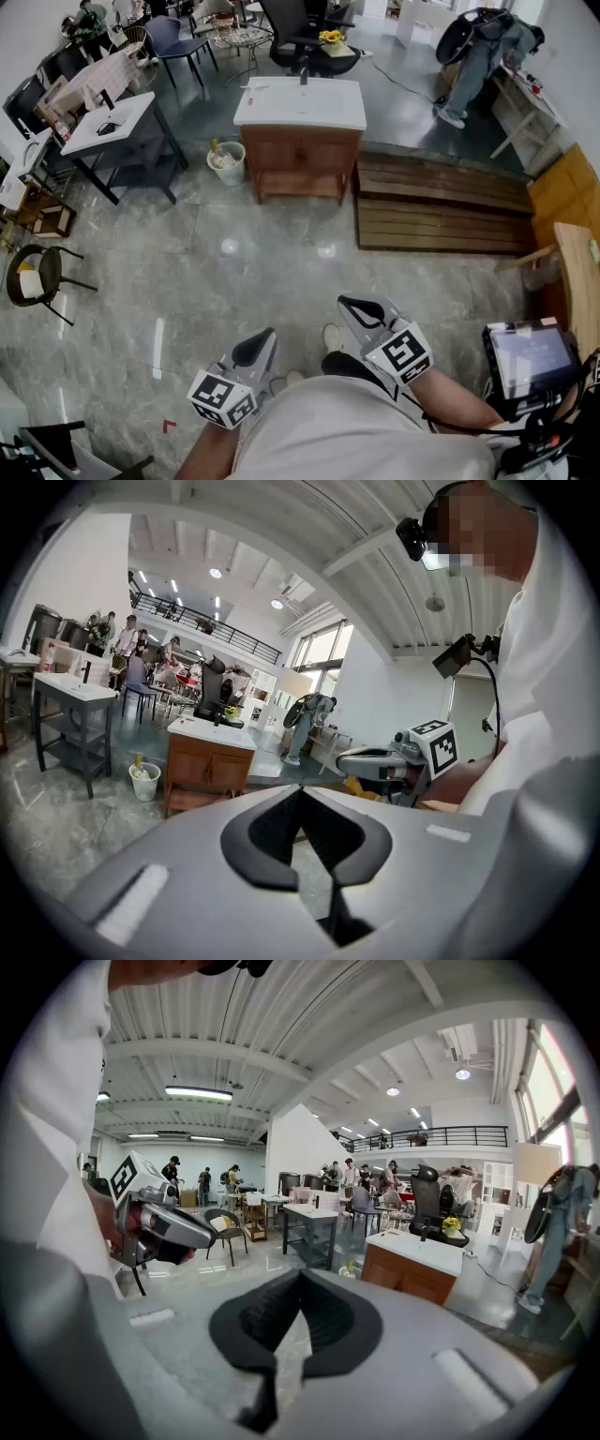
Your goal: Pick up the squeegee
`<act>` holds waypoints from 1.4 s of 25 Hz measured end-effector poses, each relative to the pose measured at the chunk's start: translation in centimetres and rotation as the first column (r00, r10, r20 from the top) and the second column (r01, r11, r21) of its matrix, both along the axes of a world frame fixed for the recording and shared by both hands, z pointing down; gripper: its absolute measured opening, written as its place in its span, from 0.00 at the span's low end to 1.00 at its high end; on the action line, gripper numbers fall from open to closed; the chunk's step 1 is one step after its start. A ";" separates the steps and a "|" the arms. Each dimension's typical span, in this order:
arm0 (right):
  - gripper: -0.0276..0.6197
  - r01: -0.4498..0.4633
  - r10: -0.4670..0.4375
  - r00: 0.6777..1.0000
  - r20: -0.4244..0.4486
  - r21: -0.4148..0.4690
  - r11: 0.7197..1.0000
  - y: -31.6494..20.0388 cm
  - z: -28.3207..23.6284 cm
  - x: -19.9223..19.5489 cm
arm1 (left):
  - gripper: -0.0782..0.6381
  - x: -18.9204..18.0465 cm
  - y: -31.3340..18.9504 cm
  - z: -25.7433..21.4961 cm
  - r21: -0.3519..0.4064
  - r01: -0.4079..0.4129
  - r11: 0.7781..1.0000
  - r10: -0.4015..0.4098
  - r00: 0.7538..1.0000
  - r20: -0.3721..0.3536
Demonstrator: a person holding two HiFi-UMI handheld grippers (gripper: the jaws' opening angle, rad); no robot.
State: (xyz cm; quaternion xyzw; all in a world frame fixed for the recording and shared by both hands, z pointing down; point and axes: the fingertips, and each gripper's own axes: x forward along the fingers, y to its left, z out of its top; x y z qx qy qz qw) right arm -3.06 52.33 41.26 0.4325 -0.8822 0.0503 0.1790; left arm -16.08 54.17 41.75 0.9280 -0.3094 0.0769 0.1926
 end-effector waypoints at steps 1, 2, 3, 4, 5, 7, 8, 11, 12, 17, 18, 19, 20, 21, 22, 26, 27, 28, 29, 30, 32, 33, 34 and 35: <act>0.05 0.001 -0.001 1.000 0.006 -0.002 1.000 -0.6 0.1 0.5 | 0.12 0.6 -0.6 0.2 -0.003 -0.004 1.000 0.004 1.000 0.008; 0.05 0.002 -0.002 1.000 0.012 -0.004 1.000 -1.3 0.2 0.9 | 0.12 1.2 -1.2 0.4 -0.005 -0.008 1.000 0.008 1.000 0.016; 0.05 0.004 -0.004 1.000 0.017 -0.005 1.000 -2.0 0.3 1.4 | 0.12 1.7 -1.9 0.6 -0.006 -0.011 1.000 0.011 1.000 0.025; 0.05 0.005 -0.005 1.000 0.020 -0.004 1.000 -2.7 0.5 1.9 | 0.12 2.2 -2.7 0.8 -0.006 -0.012 1.000 0.012 0.999 0.033; 0.05 0.008 -0.007 1.000 0.020 -0.002 1.000 -3.5 0.6 2.4 | 0.12 2.7 -3.6 0.9 -0.004 -0.012 1.000 0.012 0.999 0.039; 0.05 0.010 -0.010 1.000 0.018 -0.001 1.000 -5.1 0.8 3.6 | 0.12 3.6 -5.3 0.9 0.001 -0.004 1.000 0.004 0.999 0.048; 0.05 0.010 -0.009 1.000 0.017 -0.006 1.000 -6.0 1.0 4.2 | 0.12 4.0 -6.2 0.9 0.002 0.002 1.000 -0.003 0.999 0.051; 0.05 0.004 -0.004 1.000 0.005 -0.030 1.000 -8.4 1.5 6.2 | 0.12 5.6 -8.8 0.3 0.007 0.026 1.000 -0.026 0.998 0.054; 0.05 0.004 -0.004 1.000 0.002 -0.025 1.000 -9.2 1.5 6.9 | 0.12 6.2 -9.7 0.1 0.011 0.035 0.999 -0.036 0.998 0.054; 0.08 0.034 -0.034 0.999 0.018 0.000 0.999 -13.7 1.1 10.4 | 0.12 9.5 -14.9 -0.4 0.021 0.077 0.997 -0.078 0.995 0.065; 0.08 0.040 -0.040 0.999 0.018 -0.004 0.999 -14.4 1.3 11.2 | 0.12 10.3 -15.7 -0.2 0.020 0.080 0.997 -0.082 0.994 0.071; 0.08 0.042 -0.041 0.999 0.015 -0.010 0.999 -15.0 1.7 12.1 | 0.12 11.1 -16.4 0.1 0.018 0.082 0.996 -0.084 0.993 0.078; 0.08 0.040 -0.040 0.999 0.011 -0.015 0.999 -15.5 2.2 13.0 | 0.14 11.9 -17.0 0.5 0.015 0.084 0.996 -0.085 0.993 0.084; 0.09 0.034 -0.034 0.999 0.008 -0.020 0.999 -16.2 2.7 13.9 | 0.16 12.6 -17.7 0.8 0.014 0.089 0.996 -0.089 0.992 0.086; 0.10 0.025 -0.025 1.000 0.007 -0.025 0.999 -17.0 3.1 14.6 | 0.18 13.1 -18.5 0.9 0.014 0.095 0.995 -0.096 0.992 0.085; 0.14 -0.026 0.027 0.999 0.021 -0.025 0.999 -20.8 3.7 16.7 | 0.21 14.4 -22.0 1.5 0.006 0.115 0.993 -0.115 0.989 0.093; 0.14 -0.032 0.033 0.999 0.027 -0.024 0.999 -21.8 3.9 16.9 | 0.22 14.6 -23.0 2.0 -0.001 0.113 0.994 -0.113 0.989 0.097; 0.14 -0.036 0.037 0.999 0.030 -0.025 0.999 -22.9 4.1 17.1 | 0.22 14.8 -24.2 2.4 -0.006 0.109 0.994 -0.108 0.989 0.096; 0.14 -0.039 0.040 0.999 0.029 -0.025 0.999 -24.1 4.4 17.2 | 0.22 14.9 -25.6 2.7 -0.009 0.105 0.994 -0.103 0.990 0.093; 0.14 -0.043 0.043 0.999 0.023 -0.025 0.999 -25.5 4.7 17.2 | 0.23 14.8 -27.1 3.0 -0.009 0.100 0.995 -0.098 0.991 0.089; 0.14 -0.053 0.053 0.999 0.010 -0.038 0.998 -28.3 5.3 17.0 | 0.23 14.7 -30.7 3.4 -0.003 0.088 0.996 -0.087 0.993 0.081; 0.14 -0.060 0.060 0.998 0.007 -0.051 0.997 -29.8 5.6 16.9 | 0.23 14.5 -32.5 3.6 -0.001 0.081 0.997 -0.081 0.994 0.077; 0.14 -0.066 0.067 0.998 0.003 -0.061 0.996 -31.3 5.8 16.6 | 0.23 14.3 -34.5 3.7 0.000 0.074 0.997 -0.073 0.995 0.074; 0.14 -0.072 0.072 0.997 -0.005 -0.065 0.995 -32.8 5.8 16.2 | 0.23 14.1 -36.4 3.8 0.001 0.066 0.998 -0.066 0.995 0.072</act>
